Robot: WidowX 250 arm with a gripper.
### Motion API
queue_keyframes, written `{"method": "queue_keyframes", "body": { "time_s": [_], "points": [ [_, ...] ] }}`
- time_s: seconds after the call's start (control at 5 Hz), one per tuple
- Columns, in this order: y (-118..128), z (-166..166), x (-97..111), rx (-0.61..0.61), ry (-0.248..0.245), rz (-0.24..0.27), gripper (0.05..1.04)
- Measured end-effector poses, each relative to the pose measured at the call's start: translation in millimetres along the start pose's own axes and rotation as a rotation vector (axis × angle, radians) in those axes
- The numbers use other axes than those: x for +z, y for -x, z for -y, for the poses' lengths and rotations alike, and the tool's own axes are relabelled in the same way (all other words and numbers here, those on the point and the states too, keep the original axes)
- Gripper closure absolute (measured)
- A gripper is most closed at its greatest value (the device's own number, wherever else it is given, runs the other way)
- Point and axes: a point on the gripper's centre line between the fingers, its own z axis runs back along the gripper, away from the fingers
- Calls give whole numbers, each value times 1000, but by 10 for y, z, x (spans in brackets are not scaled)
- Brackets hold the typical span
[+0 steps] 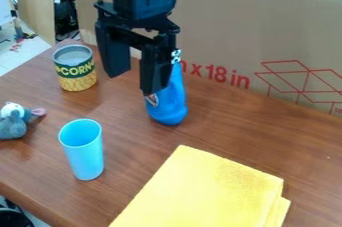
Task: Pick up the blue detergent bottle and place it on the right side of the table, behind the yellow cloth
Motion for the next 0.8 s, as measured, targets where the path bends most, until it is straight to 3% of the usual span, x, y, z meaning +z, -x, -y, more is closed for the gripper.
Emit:
{"method": "queue_keyframes", "body": {
  "time_s": [0.2,0.6,0.8],
  "points": [
    [-8,-1,-52,-1,2,-22,83],
    [-427,-94,202,-38,-35,70,83],
    [-593,-188,243,-44,-81,75,83]
  ]
}}
